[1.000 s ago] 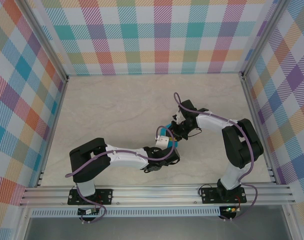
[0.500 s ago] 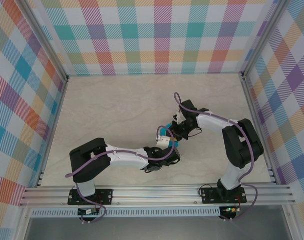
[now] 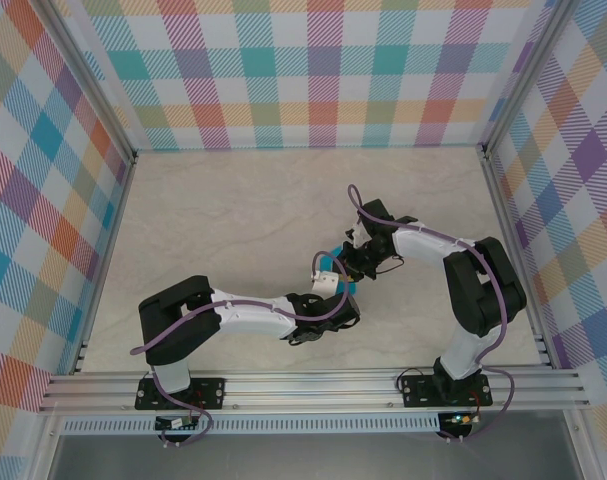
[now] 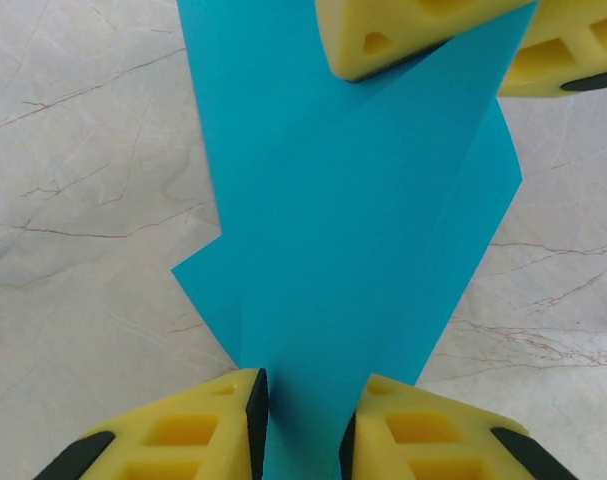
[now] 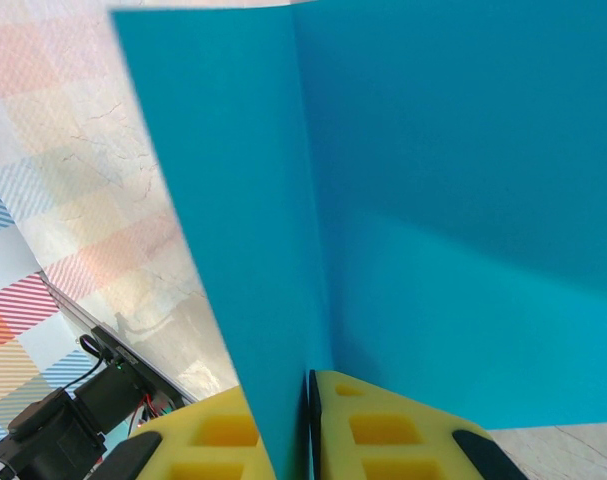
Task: Fold a paper plane with a square sheet of paper (pick it up from the middle)
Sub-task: Fourth fold the wing at the center of the table.
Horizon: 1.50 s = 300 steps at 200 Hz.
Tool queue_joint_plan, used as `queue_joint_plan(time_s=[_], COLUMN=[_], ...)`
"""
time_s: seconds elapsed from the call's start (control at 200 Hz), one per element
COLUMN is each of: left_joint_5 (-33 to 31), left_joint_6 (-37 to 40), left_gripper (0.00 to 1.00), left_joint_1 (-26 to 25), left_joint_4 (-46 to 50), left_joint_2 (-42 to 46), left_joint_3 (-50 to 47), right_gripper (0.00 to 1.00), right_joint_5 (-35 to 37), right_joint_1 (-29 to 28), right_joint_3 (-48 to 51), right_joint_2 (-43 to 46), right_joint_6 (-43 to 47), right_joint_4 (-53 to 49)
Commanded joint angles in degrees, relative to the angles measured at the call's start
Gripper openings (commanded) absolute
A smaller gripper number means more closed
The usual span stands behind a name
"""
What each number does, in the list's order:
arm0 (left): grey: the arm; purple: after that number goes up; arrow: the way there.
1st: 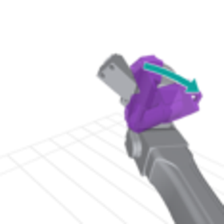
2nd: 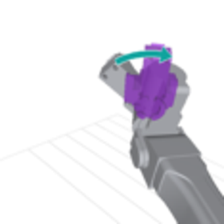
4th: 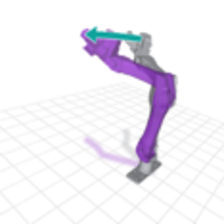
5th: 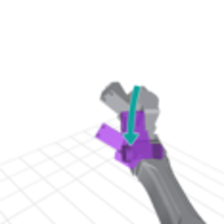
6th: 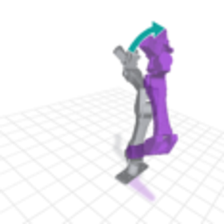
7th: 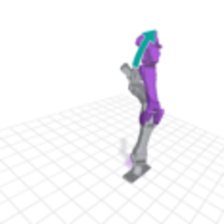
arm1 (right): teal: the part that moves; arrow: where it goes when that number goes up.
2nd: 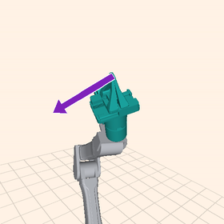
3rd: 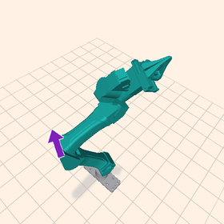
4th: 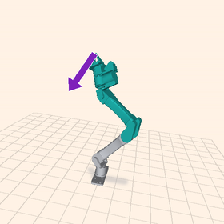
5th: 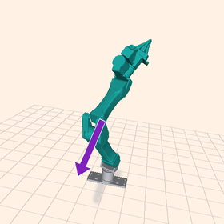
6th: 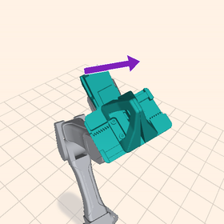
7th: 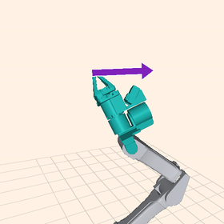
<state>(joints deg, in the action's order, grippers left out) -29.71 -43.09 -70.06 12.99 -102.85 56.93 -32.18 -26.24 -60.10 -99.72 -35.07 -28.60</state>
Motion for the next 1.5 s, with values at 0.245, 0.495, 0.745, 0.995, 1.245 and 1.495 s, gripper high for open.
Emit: queue_joint_plan(time_s=[0.245,0.495,0.745,0.995,1.245,1.495], left_joint_5=[-0.5,2.8,8.4,15.6,23.9,29.2], left_joint_6=[-1.1,-0.8,-0.2,-0.5,-1.7,-4.2], left_gripper=[0.13,0.07,0.04,0.04,0.04,0.04], left_joint_1=[-0.6,0.1,2.0,4.9,8.3,11.3], left_joint_4=[-1.7,-6.3,-15.5,-28.3,-38.6,-44.3], left_joint_2=[-0.8,0.3,2.9,6.4,6.5,5.4], left_joint_3=[-0.6,-3.0,-9.2,-17.6,-23.0,-26.0], right_gripper=[0.13,0.2,0.37,0.5,0.3,0.18], right_joint_5=[-0.3,0.5,1.6,1.9,-5.3,-9.7], right_joint_1=[0.5,1.5,5.0,6.6,6.5,3.1], right_joint_3=[0.3,0.7,1.4,4.4,9.7,13.6], right_joint_2=[0.6,2.0,6.8,12.6,14.6,13.5], right_joint_6=[1.1,1.5,3.0,3.4,2.4,-0.6], right_joint_4=[-1.5,-2.3,-4.2,-3.6,3.0,11.2])
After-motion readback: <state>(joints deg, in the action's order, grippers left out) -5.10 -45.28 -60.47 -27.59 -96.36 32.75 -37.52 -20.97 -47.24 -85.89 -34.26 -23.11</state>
